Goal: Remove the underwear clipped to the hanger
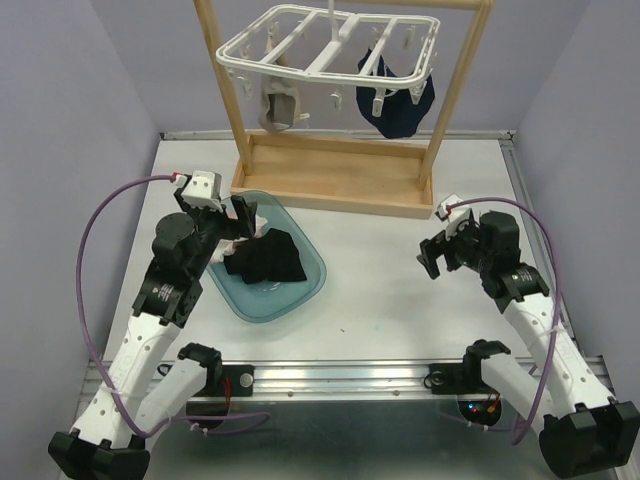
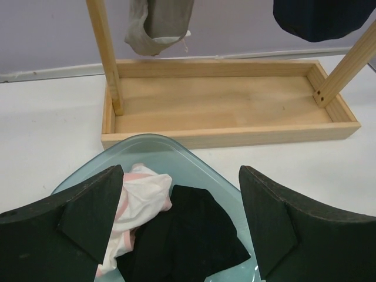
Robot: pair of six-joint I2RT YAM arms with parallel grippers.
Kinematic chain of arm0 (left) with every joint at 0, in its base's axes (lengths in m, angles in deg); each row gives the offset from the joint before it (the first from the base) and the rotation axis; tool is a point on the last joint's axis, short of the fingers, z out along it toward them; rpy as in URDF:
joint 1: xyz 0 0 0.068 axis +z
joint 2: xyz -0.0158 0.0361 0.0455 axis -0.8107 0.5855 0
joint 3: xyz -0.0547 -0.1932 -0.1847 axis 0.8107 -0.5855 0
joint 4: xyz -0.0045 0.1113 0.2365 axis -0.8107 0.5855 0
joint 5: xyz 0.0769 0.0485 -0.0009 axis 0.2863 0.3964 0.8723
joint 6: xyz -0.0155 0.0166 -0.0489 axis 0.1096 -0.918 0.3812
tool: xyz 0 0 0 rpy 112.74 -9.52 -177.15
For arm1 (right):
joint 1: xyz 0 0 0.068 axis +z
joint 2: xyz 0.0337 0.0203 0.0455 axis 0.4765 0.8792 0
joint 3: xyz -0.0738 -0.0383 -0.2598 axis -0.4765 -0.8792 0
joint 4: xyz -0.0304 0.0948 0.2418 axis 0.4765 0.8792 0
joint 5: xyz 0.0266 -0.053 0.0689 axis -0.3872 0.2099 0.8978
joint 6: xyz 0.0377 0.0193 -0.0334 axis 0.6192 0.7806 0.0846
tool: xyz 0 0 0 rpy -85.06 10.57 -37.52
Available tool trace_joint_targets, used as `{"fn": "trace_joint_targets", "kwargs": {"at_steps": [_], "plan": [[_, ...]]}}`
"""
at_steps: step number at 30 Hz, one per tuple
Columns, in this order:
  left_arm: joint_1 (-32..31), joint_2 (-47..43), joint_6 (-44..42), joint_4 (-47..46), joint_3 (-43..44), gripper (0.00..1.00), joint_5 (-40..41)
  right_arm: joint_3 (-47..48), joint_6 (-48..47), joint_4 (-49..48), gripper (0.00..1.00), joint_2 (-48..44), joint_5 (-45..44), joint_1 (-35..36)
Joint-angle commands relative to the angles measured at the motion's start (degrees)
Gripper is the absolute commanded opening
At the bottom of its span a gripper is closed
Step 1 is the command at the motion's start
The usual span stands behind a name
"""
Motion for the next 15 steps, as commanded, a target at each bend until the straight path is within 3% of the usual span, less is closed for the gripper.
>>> {"fn": "trace_joint_targets", "kwargs": {"at_steps": [1, 15], "plan": [[0.38, -1.66, -1.77, -4.99, -2.57, 0.92, -1.82, 0.28, -2.29, 0.02, 1.0, 0.43, 2.14, -0.62], [0.38, -5.88, -1.07, -6.83, -6.27, 0.94, -1.64, 11.52, -8.18, 5.91, 1.0, 6.05, 4.86, -0.53]]}}
